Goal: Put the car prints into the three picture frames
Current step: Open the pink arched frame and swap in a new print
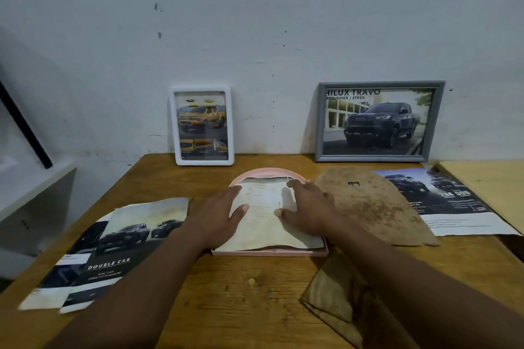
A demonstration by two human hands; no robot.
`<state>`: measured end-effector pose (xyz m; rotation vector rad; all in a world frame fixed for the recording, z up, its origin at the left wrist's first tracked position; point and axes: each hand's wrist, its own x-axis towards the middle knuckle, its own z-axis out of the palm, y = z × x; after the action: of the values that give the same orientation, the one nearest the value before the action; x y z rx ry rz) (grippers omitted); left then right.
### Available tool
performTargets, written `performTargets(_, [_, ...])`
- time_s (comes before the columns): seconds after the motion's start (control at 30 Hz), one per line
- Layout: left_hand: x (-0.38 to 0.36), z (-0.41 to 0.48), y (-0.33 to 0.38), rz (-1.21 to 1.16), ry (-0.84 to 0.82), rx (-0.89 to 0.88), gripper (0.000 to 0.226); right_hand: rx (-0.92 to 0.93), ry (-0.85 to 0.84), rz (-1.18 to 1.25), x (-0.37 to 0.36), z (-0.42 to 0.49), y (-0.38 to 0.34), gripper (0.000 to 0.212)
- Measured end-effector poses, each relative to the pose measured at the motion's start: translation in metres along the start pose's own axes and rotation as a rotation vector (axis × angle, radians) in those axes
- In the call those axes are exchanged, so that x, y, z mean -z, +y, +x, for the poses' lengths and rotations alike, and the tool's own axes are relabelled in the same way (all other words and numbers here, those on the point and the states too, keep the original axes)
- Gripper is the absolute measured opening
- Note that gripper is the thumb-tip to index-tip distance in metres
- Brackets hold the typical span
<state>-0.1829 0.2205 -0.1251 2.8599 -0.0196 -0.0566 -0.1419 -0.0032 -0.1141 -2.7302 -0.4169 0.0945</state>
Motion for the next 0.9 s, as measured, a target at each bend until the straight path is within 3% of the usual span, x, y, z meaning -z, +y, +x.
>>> performTargets(0.17, [-0.002, 0.000, -0.001, -0.012, 0.026, 0.009, 0.062, 0.014, 0.148, 0.078, 0.001, 0.001, -0.010, 0.072])
performTargets(0.37, [0.001, 0.000, -0.002, -0.019, 0.104, -0.009, 0.063, 0.158, 0.355, 0.304, 0.011, -0.006, -0.022, 0.061])
performTargets(0.57, [0.011, 0.005, 0.033, -0.112, 0.214, -0.112, 0.063, 0.144, 0.368, 0.514, 0.065, -0.008, 0.005, 0.044])
performTargets(0.73, [0.002, 0.026, 0.104, -0.336, 0.238, -0.211, 0.057, 0.143, 0.332, 0.429, 0.120, -0.020, 0.079, 0.034])
performTargets(0.9, [-0.022, 0.042, 0.199, -0.518, 0.186, -0.365, 0.049, -0.024, 0.286, 0.172, 0.161, -0.042, 0.170, 0.027])
